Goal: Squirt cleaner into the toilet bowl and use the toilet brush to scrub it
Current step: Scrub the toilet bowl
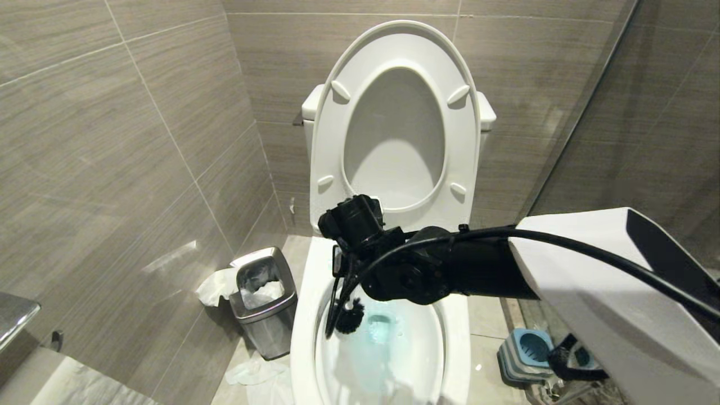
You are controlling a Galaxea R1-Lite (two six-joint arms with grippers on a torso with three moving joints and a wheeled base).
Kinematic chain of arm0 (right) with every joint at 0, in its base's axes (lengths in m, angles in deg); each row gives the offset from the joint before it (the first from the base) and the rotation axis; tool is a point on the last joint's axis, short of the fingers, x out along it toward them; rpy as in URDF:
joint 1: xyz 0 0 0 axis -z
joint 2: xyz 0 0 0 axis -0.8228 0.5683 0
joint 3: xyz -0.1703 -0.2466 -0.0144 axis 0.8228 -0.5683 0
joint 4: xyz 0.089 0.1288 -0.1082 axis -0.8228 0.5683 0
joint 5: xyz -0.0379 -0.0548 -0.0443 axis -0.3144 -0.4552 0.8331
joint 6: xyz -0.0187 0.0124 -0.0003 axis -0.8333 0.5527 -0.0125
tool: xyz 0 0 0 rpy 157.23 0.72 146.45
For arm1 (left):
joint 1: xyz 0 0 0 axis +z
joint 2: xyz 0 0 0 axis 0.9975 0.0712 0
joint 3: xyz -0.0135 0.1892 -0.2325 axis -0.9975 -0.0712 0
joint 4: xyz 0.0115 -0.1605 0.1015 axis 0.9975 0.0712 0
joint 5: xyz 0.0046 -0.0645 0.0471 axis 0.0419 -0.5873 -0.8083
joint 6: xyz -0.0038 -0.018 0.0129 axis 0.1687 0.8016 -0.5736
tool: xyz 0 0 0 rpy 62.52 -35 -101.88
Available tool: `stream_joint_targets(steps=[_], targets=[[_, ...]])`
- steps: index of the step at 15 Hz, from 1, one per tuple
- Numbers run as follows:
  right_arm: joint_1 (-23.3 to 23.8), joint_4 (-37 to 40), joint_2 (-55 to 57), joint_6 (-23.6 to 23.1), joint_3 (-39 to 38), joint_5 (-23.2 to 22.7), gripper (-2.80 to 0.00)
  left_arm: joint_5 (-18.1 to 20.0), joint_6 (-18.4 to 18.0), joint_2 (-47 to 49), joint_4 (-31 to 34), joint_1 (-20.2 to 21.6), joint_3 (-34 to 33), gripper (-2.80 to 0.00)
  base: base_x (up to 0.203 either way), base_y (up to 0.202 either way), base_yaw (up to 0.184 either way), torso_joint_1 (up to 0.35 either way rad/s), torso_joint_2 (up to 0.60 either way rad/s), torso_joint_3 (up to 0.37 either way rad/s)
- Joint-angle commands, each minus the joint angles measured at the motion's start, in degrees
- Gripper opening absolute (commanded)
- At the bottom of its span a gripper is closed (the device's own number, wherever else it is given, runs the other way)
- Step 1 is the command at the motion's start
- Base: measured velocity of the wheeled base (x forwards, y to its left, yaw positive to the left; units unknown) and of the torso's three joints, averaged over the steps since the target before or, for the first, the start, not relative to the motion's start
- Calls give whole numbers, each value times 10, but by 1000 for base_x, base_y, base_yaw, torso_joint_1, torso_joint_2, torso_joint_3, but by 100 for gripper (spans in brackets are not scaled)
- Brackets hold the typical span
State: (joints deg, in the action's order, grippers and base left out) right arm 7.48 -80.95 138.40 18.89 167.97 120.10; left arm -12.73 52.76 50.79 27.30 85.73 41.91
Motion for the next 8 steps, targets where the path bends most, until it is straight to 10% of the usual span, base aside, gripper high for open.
stream_joint_targets(steps=[1, 8], targets=[[31, 6, 53, -17, 55, 8, -280, 1, 0, 1, 0, 0, 0, -280, 0, 0, 0, 0, 0, 0], [83, 13, -9, -29, -38, 15, -280, 0, 0, 0, 1, 0, 0, -280, 0, 0, 0, 0, 0, 0]])
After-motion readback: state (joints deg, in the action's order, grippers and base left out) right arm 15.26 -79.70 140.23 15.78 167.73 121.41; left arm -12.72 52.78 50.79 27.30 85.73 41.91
